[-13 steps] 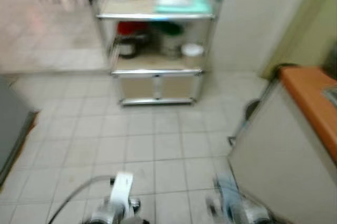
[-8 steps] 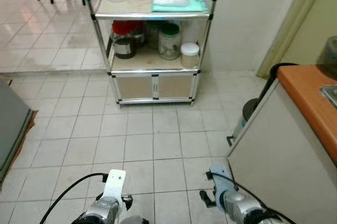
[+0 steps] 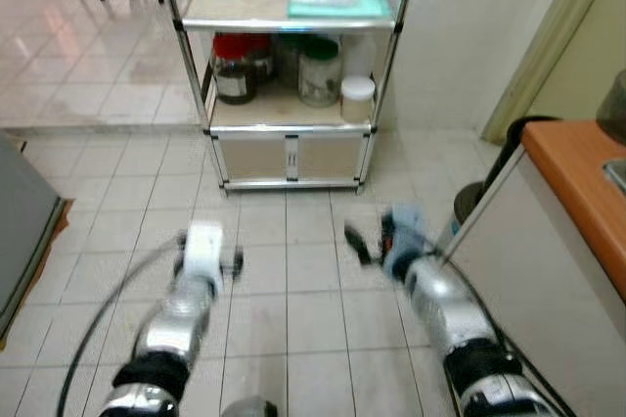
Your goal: Kitchen organization
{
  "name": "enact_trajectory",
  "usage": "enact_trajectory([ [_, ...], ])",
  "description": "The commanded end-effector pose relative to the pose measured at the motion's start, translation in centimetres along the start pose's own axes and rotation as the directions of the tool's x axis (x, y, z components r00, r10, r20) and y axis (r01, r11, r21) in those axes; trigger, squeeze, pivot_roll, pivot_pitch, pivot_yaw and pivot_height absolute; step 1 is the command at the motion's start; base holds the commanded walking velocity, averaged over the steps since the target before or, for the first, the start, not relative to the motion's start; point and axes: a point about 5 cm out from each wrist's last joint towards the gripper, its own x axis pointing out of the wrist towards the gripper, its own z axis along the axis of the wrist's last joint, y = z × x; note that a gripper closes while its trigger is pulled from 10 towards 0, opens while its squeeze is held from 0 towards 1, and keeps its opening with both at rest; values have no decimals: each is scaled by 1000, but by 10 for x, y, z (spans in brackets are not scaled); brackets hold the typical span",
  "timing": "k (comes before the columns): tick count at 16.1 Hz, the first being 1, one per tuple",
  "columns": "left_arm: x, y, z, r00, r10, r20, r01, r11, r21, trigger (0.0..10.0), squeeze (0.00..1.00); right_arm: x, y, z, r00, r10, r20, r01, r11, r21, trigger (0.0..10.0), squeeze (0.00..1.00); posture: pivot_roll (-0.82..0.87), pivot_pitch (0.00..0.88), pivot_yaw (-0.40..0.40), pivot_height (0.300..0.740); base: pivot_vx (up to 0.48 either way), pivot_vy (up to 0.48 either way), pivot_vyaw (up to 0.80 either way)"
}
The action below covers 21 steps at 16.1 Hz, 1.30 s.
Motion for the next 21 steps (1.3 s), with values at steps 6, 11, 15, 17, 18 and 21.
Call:
enact_trajectory([
  [6, -51, 5, 73, 935, -26, 353, 46, 998, -47, 10000, 0, -36, 31, 78, 965, 19, 262, -4, 998, -56, 10000, 1000, -29, 0, 72, 740, 0, 0, -208],
  [11, -75, 1, 84, 927, -27, 375, 28, 1000, 4, 10000, 0, -62, 40, 88, 962, -12, 272, 25, 999, -42, 10000, 1000, -22, 0, 79, 740, 0, 0, -739],
  [15, -76, 4, 83, 943, -17, 332, -1, 999, 54, 10000, 0, -67, 30, 81, 961, -137, 239, 148, 988, -31, 10000, 1000, -23, 0, 70, 740, 0, 0, -784],
  [17, -77, 3, 87, 942, -26, 336, 10, 999, 47, 10000, 0, -69, 28, 77, 962, -165, 218, 178, 983, -42, 10000, 1000, -21, 0, 74, 740, 0, 0, -800],
  [18, -77, 1, 88, 942, -36, 334, 19, 998, 52, 10000, 0, -71, 27, 75, 962, -182, 204, 193, 981, -35, 10000, 1000, -19, 0, 76, 740, 0, 0, -800],
  [21, -79, 0, 87, 945, -42, 324, 24, 998, 57, 10000, 0, -72, 28, 78, 956, -185, 226, 213, 972, -103, 10000, 1000, -17, 0, 72, 740, 0, 0, -800],
])
